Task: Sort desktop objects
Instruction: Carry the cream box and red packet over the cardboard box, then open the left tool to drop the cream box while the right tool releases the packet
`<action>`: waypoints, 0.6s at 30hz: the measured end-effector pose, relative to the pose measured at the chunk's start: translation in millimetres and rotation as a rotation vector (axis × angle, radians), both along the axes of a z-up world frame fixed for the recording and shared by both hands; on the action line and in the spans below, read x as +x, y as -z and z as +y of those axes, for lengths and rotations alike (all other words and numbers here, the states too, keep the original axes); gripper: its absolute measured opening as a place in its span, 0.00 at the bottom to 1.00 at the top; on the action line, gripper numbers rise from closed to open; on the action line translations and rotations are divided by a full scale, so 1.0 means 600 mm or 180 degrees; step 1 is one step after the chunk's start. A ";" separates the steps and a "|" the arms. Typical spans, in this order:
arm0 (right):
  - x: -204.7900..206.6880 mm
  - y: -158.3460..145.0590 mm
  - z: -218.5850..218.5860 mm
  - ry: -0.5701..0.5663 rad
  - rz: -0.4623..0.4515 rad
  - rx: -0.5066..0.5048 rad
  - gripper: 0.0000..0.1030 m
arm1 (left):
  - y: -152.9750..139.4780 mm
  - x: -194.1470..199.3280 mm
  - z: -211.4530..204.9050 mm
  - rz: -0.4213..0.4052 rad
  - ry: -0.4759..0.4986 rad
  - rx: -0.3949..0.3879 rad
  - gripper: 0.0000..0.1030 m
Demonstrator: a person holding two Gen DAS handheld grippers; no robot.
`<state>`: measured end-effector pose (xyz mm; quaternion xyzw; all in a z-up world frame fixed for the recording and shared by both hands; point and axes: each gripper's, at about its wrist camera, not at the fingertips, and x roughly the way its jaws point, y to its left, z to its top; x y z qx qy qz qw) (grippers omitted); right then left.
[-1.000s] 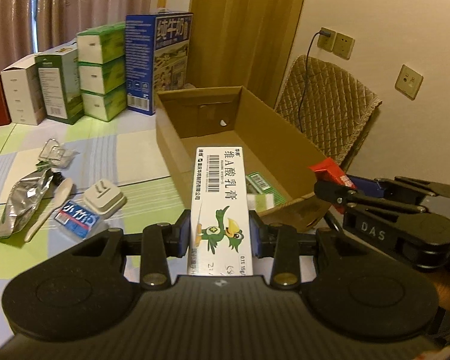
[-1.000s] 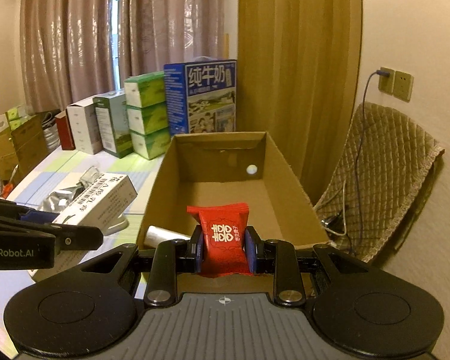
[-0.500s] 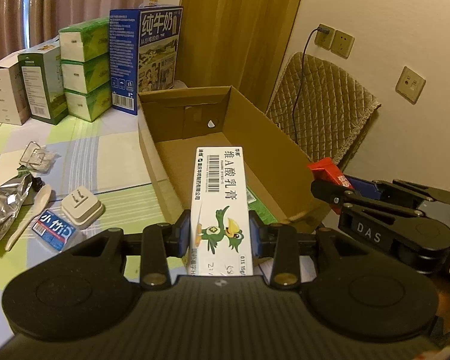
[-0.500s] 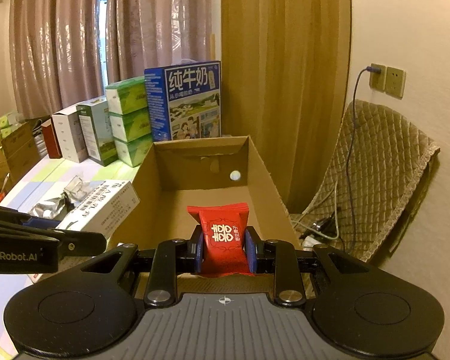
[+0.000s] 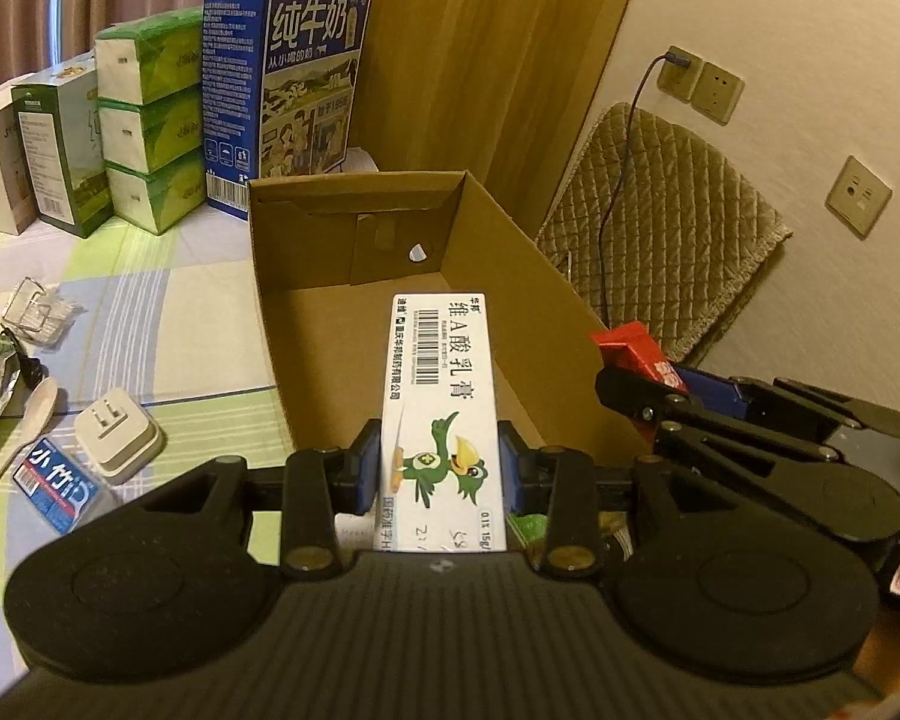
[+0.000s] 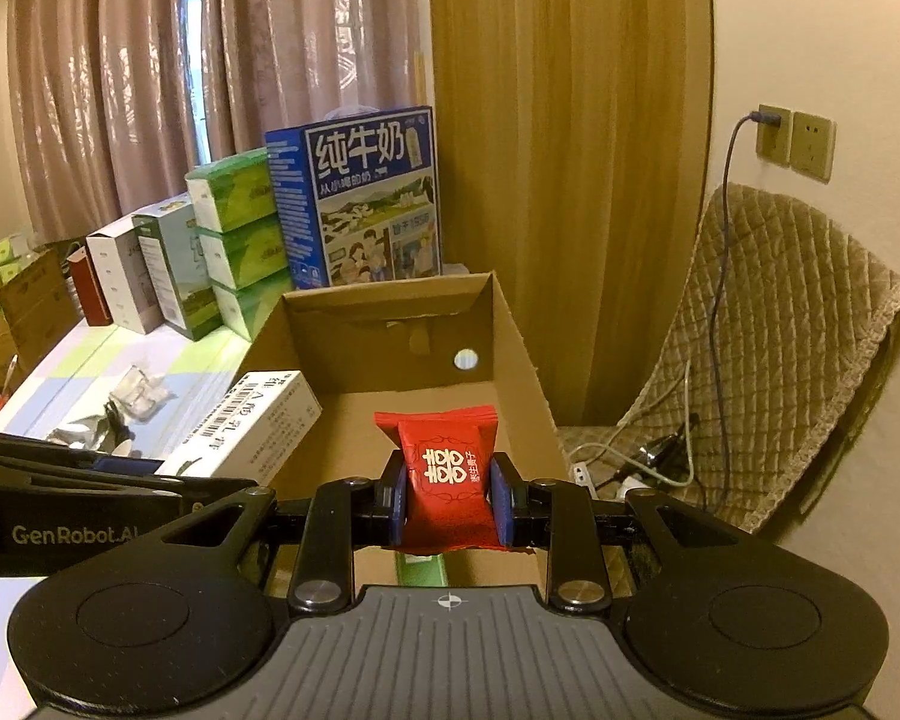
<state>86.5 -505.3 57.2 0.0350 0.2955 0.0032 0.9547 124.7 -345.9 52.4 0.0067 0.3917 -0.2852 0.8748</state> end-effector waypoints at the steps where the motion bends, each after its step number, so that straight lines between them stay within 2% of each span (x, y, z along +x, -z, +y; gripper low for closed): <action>1: 0.005 0.002 -0.003 0.0010 0.0009 0.0006 0.24 | 0.002 0.006 -0.003 0.0012 -0.0008 -0.0001 0.32; 14: 0.040 0.027 -0.023 0.0101 0.0108 0.0129 0.24 | 0.024 0.059 -0.021 0.0132 -0.0058 -0.0091 0.32; 18: 0.044 0.031 -0.021 0.0098 0.0137 0.0157 0.24 | 0.027 0.065 -0.014 0.0112 -0.0118 -0.0134 0.35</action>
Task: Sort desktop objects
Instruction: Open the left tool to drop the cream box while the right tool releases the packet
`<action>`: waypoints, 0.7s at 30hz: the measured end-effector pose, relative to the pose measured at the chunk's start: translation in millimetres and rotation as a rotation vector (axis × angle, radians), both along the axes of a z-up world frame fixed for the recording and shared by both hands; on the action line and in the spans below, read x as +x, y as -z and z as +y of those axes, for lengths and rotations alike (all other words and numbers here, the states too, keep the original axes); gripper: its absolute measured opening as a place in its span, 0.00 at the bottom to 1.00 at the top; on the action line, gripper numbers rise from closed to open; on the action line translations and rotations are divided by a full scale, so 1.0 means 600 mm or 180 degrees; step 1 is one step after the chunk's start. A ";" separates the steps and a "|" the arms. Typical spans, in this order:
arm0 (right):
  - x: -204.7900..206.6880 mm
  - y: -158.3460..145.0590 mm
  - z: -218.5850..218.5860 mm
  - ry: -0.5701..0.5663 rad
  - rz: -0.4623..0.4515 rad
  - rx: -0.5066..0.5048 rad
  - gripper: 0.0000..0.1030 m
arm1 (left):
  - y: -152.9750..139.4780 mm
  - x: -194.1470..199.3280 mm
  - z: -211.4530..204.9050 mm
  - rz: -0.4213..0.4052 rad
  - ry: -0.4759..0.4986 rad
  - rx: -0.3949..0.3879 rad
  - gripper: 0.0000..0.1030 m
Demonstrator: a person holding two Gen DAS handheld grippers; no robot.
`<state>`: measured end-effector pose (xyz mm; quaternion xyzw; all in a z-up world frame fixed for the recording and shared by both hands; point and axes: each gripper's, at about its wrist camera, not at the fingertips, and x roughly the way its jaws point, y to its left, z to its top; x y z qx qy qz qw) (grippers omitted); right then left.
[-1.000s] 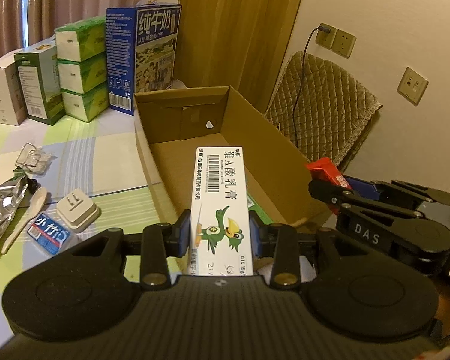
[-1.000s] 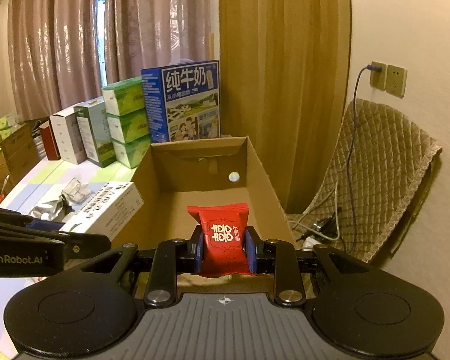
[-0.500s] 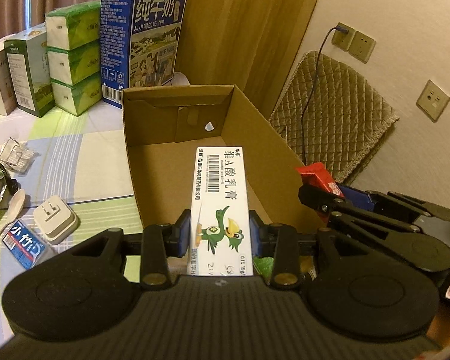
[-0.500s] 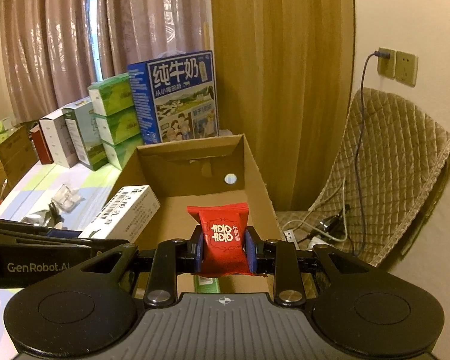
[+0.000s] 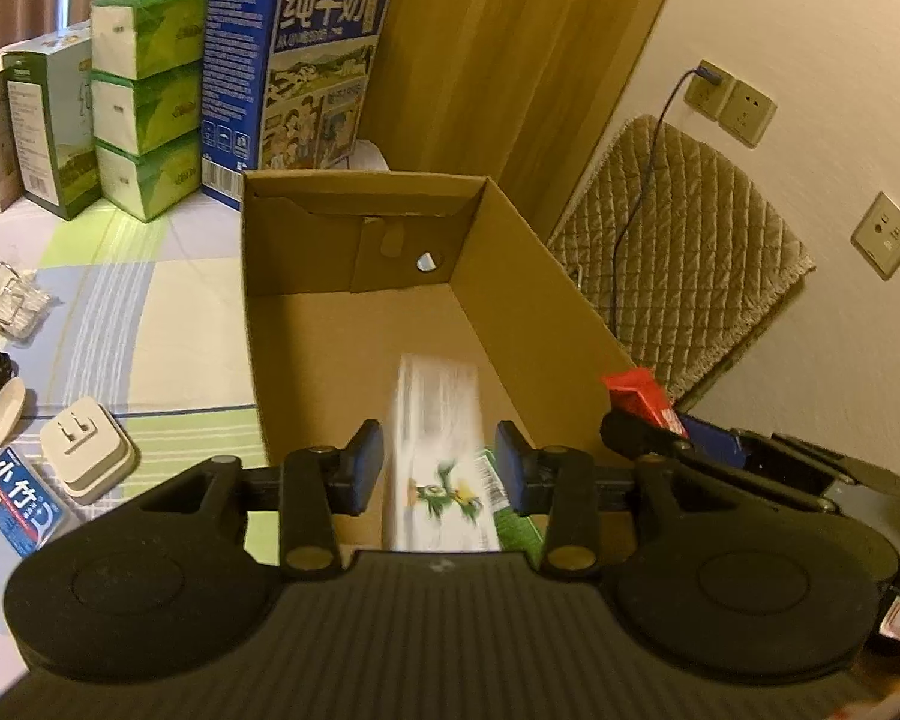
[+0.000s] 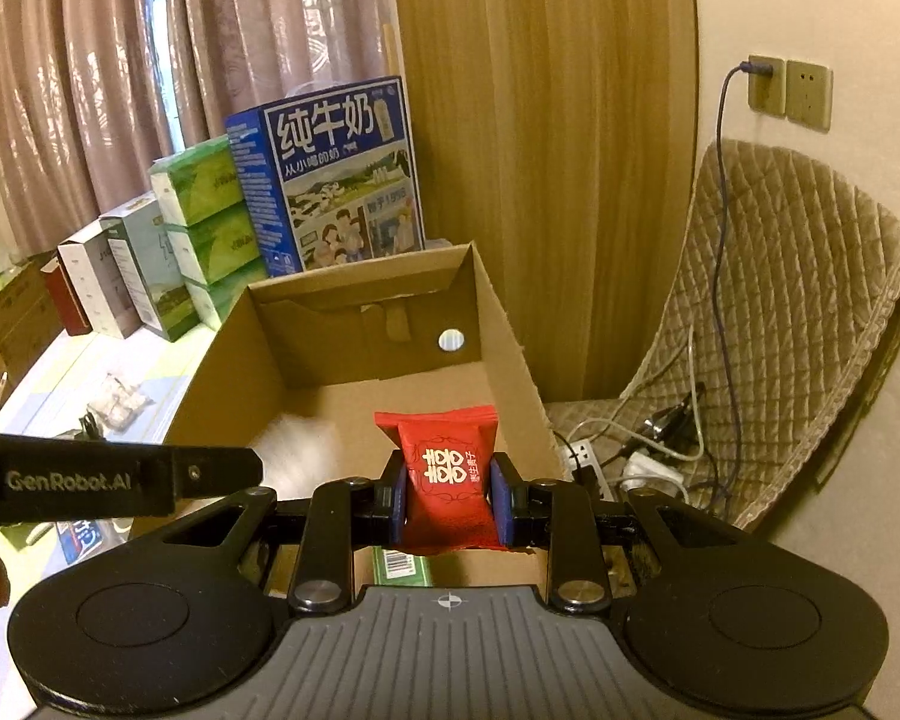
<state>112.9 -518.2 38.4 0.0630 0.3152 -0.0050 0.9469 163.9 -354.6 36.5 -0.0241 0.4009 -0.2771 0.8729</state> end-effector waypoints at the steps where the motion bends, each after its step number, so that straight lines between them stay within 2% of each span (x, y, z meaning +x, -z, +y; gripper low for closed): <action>1: 0.001 0.000 0.001 -0.0008 0.0001 0.0001 0.24 | -0.001 0.000 0.003 -0.0009 -0.0003 0.0002 0.35; 12: 0.012 -0.003 0.018 -0.0083 -0.0013 0.0129 0.25 | -0.015 -0.006 0.071 -0.0064 -0.0195 -0.0063 0.42; 16: 0.010 -0.010 0.020 -0.0017 -0.0078 0.0159 0.43 | -0.013 -0.012 0.087 -0.0069 -0.0213 -0.0042 0.43; 21: -0.002 -0.022 0.021 0.0008 -0.0106 0.0152 0.48 | -0.009 -0.024 0.115 -0.0070 -0.0268 -0.0029 0.50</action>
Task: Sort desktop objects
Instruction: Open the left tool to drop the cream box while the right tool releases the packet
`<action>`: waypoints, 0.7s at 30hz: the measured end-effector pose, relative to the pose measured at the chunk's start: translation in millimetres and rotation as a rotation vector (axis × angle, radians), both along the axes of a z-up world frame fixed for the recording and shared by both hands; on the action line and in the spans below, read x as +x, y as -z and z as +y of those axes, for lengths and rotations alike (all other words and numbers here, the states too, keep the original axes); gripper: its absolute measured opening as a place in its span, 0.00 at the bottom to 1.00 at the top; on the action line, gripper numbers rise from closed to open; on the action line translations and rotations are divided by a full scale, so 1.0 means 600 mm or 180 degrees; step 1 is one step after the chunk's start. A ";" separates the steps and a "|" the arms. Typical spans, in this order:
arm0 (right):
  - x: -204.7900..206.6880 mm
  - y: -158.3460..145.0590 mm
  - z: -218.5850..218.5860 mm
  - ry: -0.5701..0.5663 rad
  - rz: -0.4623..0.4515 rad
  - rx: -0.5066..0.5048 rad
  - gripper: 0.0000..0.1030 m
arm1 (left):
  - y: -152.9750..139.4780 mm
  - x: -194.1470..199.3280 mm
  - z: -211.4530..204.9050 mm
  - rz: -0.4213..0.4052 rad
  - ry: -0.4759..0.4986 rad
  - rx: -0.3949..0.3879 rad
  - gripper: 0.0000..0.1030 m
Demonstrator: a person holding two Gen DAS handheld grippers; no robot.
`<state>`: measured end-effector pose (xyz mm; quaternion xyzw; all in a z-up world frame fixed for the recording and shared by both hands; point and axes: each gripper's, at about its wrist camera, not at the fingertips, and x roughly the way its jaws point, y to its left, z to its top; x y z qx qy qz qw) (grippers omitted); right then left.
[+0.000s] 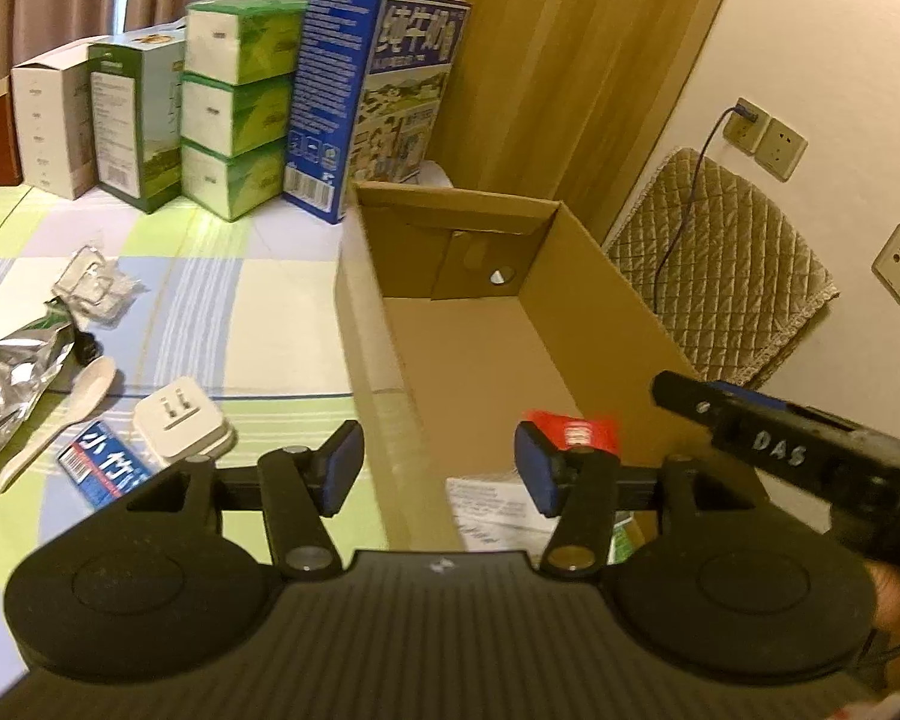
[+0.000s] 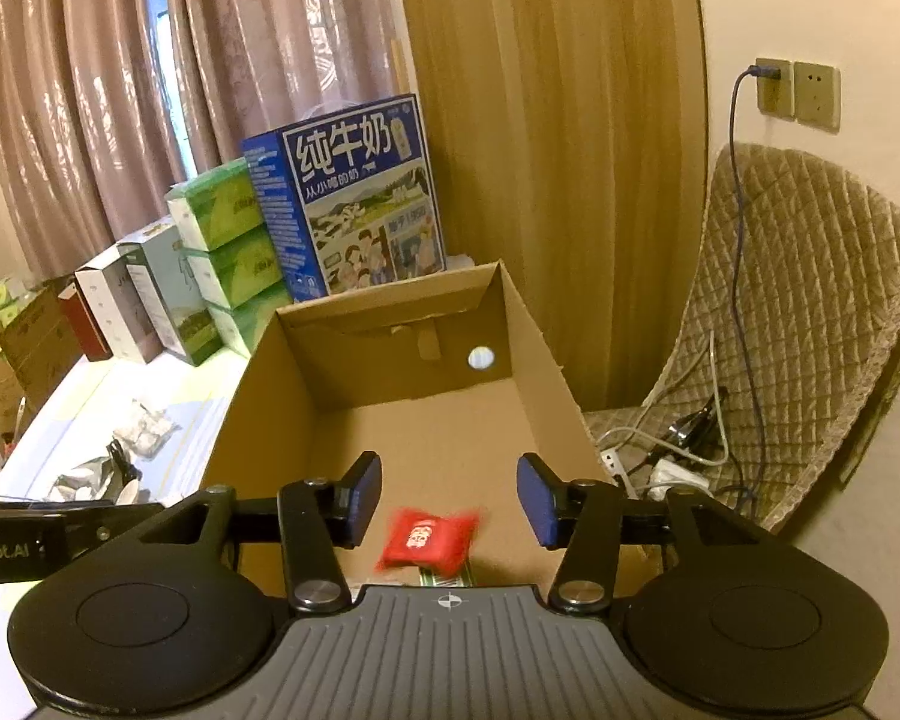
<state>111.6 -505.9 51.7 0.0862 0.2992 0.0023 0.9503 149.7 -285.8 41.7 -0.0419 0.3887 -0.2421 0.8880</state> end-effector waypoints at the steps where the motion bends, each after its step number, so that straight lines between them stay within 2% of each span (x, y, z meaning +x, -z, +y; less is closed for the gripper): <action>1: -0.004 -0.002 0.000 0.0007 -0.0001 0.0007 0.50 | 0.000 -0.002 0.007 0.0006 -0.0018 0.0001 0.50; 5: -0.029 -0.013 0.008 0.0028 -0.0021 0.0031 0.58 | 0.001 -0.014 0.038 0.0016 -0.0083 0.0009 0.54; 11: -0.067 -0.025 0.045 -0.0040 -0.0033 0.0054 0.64 | 0.001 -0.038 0.090 0.0025 -0.0185 0.0037 0.61; 13: -0.080 -0.029 0.061 -0.0070 -0.0038 0.0081 0.66 | 0.002 -0.046 0.106 0.0032 -0.0212 0.0047 0.66; 21: -0.122 -0.040 0.131 -0.0230 -0.0087 0.0129 0.76 | 0.010 -0.078 0.193 -0.0052 -0.0409 0.0240 0.78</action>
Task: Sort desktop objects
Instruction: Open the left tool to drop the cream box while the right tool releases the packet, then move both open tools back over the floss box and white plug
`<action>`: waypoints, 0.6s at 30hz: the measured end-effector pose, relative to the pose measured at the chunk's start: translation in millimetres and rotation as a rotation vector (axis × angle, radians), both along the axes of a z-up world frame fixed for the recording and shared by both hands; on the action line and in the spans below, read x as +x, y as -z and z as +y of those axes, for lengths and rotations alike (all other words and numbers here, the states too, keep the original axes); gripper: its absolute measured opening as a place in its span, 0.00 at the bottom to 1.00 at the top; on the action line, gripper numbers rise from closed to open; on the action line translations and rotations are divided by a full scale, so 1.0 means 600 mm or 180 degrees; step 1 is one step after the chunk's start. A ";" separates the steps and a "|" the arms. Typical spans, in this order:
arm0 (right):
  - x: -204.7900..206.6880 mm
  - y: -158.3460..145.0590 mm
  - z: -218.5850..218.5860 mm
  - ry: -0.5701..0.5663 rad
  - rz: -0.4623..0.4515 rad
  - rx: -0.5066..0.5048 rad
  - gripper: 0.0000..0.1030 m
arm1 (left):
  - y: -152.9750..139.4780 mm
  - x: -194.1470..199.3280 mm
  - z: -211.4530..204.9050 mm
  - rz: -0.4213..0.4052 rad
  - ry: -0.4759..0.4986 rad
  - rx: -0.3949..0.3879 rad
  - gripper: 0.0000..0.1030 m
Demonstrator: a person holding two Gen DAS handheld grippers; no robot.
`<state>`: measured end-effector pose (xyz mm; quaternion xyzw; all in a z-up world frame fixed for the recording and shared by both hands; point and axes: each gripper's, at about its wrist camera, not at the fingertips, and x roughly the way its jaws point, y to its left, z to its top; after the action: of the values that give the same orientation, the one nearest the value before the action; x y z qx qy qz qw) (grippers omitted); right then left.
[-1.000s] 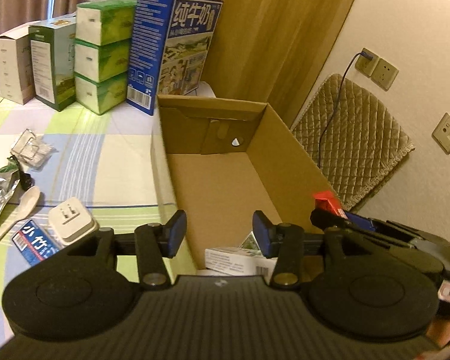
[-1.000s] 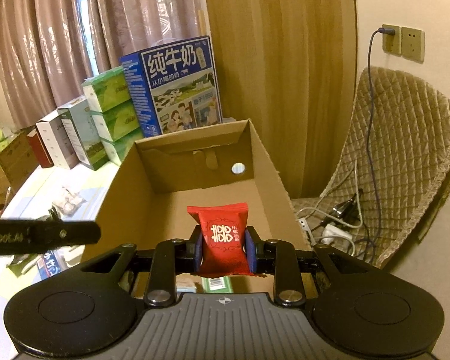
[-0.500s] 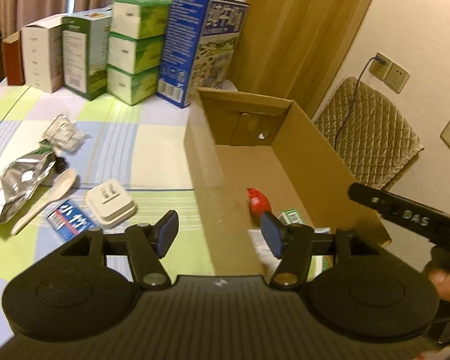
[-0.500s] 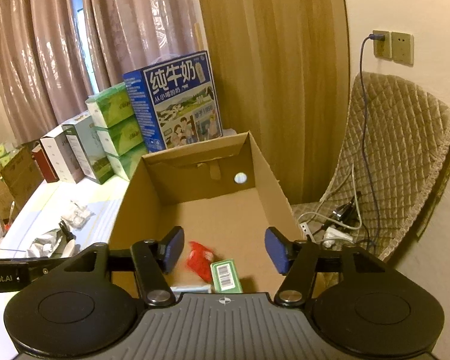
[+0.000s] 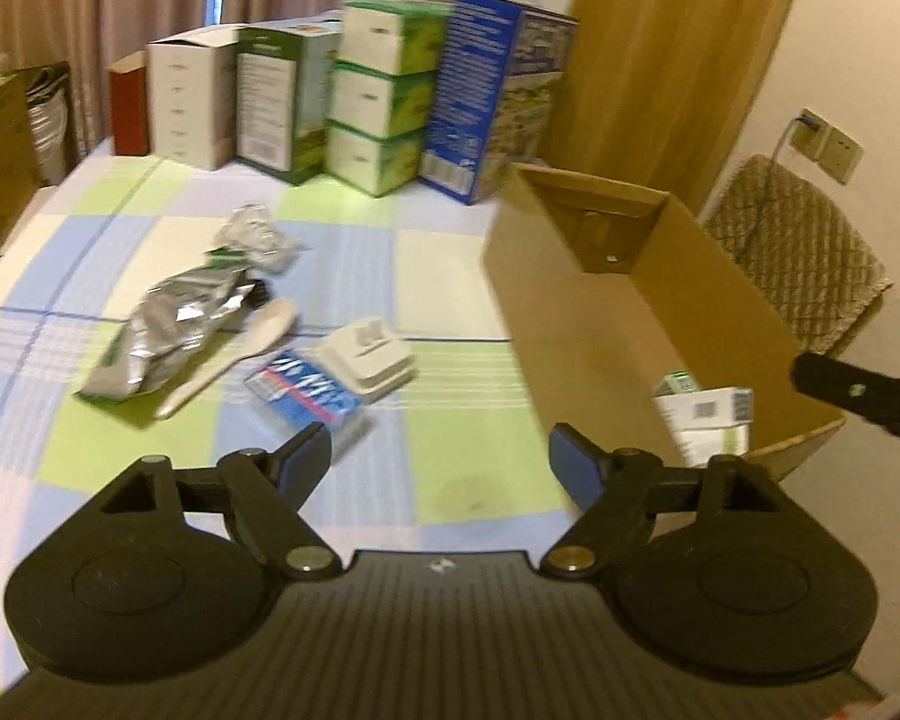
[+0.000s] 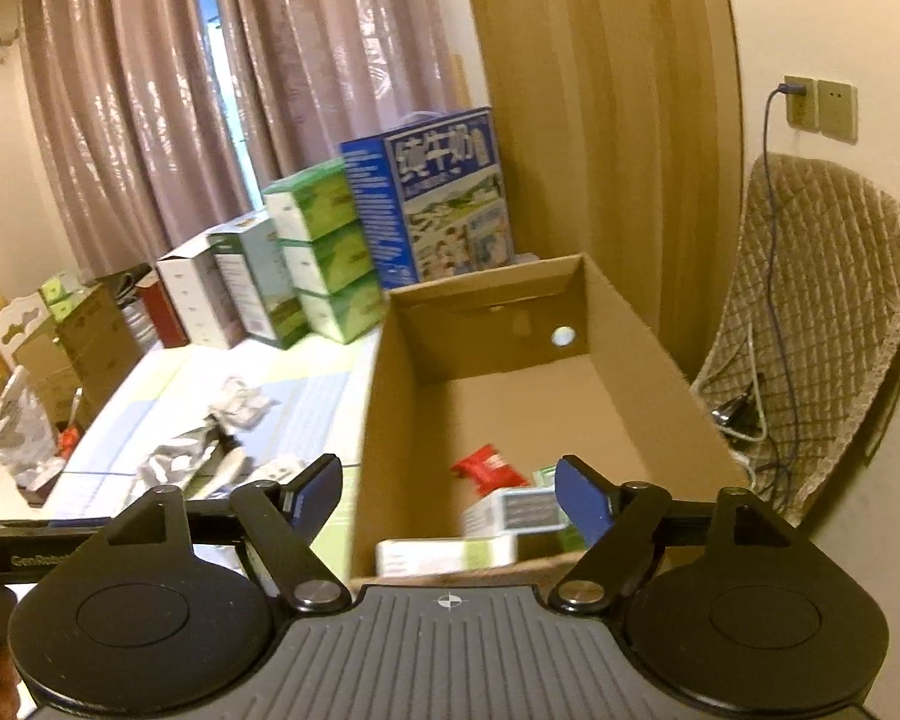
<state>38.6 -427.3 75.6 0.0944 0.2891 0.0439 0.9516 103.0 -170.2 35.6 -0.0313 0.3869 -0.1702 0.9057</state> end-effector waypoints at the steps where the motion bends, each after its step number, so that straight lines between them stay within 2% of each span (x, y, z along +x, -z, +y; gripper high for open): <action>1: -0.004 0.000 0.008 -0.0027 -0.0005 0.0006 0.78 | 0.001 -0.004 0.011 -0.0004 -0.0028 0.0011 0.80; 11: -0.027 0.003 0.091 -0.0295 -0.0003 0.0058 0.88 | 0.024 -0.033 0.135 0.0030 -0.0328 0.0152 0.90; 18: -0.031 0.011 0.144 -0.0510 0.0005 0.0040 0.90 | 0.031 -0.037 0.186 0.0023 -0.0484 0.0254 0.95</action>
<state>19.9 -340.6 69.0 0.0769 0.2962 0.1217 0.9442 80.6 -58.3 17.0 -0.0252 0.3931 -0.0853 0.9152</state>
